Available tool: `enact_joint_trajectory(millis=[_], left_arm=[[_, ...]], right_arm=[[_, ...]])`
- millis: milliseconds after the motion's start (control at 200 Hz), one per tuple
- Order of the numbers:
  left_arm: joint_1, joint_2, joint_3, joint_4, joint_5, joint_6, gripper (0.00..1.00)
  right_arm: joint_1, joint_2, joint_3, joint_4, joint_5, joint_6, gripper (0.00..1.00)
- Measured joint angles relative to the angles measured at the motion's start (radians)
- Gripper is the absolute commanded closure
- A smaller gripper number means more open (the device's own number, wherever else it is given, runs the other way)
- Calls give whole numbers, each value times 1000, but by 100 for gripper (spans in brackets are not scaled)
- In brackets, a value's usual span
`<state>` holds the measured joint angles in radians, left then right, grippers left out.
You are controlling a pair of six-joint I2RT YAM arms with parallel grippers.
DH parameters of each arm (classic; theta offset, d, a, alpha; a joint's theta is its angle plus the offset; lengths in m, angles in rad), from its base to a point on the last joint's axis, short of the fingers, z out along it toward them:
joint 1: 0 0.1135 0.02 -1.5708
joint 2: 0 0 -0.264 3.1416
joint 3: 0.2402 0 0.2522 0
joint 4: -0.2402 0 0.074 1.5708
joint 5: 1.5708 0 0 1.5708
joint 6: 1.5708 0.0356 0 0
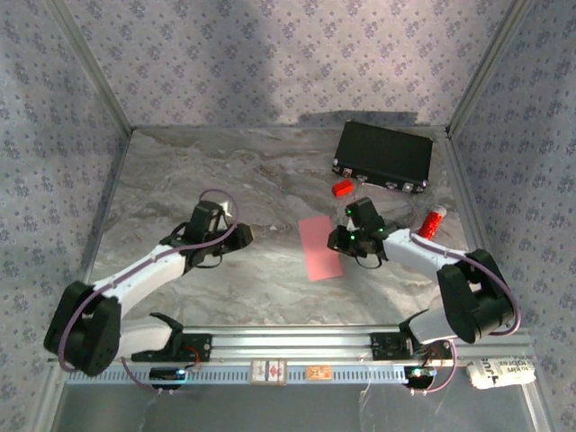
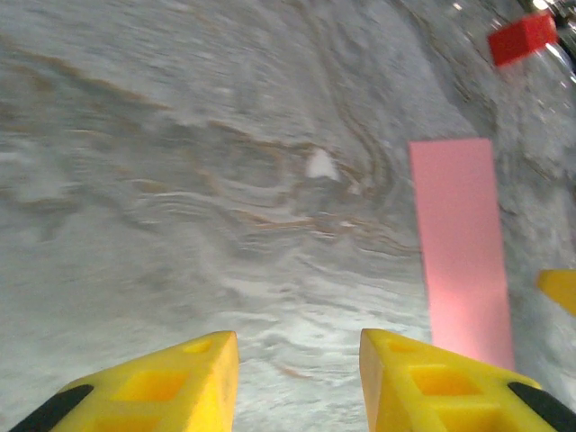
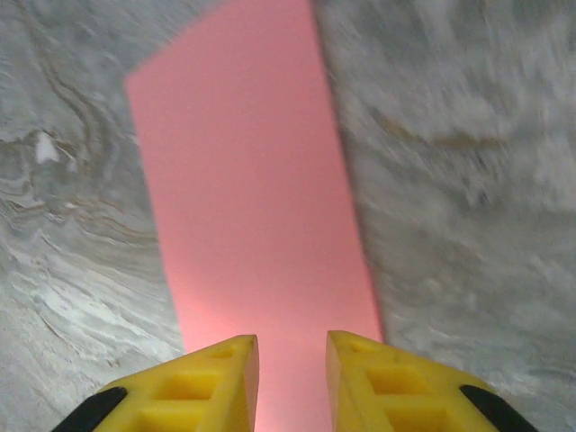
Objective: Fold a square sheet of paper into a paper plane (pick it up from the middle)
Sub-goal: Move the paper to the center of the table, then third fold the triangle at the center of the table.
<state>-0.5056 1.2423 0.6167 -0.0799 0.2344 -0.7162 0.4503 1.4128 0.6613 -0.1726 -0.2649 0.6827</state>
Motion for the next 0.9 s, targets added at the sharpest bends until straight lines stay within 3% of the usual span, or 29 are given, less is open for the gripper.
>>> enact_joint_trajectory(millis=[195, 460, 899], left_arm=[[-54, 166, 52, 96, 123, -19, 60], [-80, 317, 118, 147, 251, -45, 60], [-86, 417, 121, 241, 328, -141, 60]], right_arm=[[-50, 45, -55, 111, -147, 21, 78], [-56, 149, -64, 233, -223, 66, 81], [66, 225, -64, 433, -206, 297, 81]])
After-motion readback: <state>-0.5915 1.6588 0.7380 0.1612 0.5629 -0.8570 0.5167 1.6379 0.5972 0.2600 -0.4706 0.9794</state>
